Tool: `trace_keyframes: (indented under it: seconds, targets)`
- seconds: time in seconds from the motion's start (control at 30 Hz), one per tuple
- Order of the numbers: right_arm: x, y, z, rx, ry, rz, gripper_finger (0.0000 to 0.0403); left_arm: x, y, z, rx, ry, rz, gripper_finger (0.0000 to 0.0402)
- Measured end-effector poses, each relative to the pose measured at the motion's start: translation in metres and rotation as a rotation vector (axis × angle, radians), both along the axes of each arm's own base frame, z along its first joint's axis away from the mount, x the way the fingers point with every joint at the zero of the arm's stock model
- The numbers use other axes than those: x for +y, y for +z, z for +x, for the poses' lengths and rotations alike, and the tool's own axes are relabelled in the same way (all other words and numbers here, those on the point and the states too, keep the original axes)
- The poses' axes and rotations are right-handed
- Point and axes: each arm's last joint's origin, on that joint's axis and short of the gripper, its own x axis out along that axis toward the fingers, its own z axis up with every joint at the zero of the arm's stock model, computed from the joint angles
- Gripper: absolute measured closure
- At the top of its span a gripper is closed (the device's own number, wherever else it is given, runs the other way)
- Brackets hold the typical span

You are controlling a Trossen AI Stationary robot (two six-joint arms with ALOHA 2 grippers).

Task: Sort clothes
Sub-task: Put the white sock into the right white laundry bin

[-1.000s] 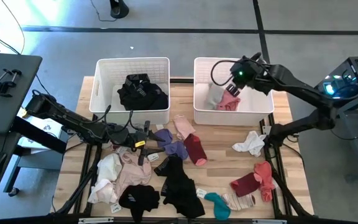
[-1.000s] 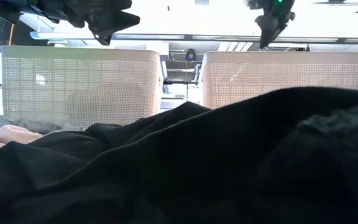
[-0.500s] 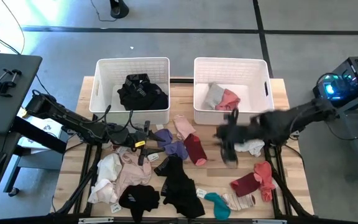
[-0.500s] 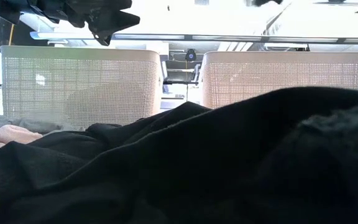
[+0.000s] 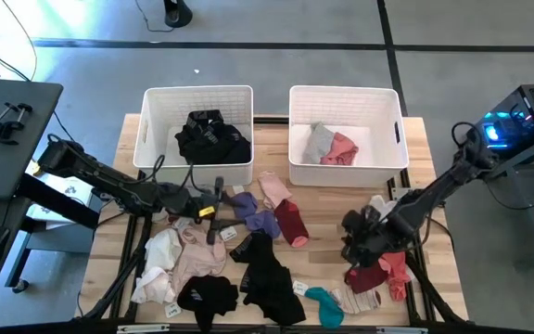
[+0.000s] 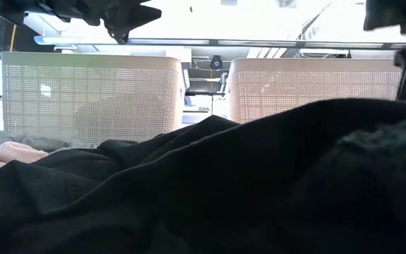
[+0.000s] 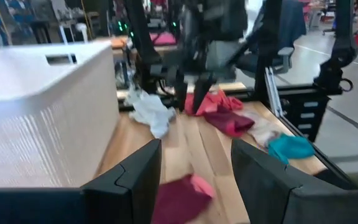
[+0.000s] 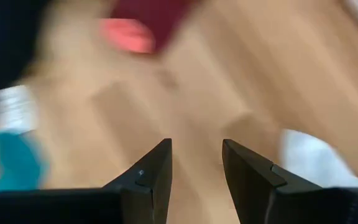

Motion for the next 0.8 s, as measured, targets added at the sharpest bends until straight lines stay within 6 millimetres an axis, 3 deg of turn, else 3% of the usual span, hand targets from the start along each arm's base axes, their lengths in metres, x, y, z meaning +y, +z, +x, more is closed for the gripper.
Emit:
trace_keyframes:
  seconds: [0.27, 0.53, 0.63, 0.8]
  targets:
    - [-0.031, -0.047, -0.027, 0.093, -0.344, -0.081, 0.0274, 0.004, 0.001, 0.001, -0.012, 0.017, 0.023, 0.0218]
    - [-0.042, -0.083, -0.039, 0.213, -0.504, -0.024, 0.0283, 0.005, -0.002, 0.001, 0.018, 0.016, 0.031, 0.0218]
    - [-0.040, -0.090, -0.037, 0.199, -0.501, -0.038, 0.0315, 0.004, -0.002, 0.001, 0.019, 0.015, 0.032, 0.0218]
    - [-0.031, -0.087, -0.024, 0.034, -0.474, -0.070, 0.0392, 0.004, -0.003, 0.001, 0.028, 0.015, 0.034, 0.0218]
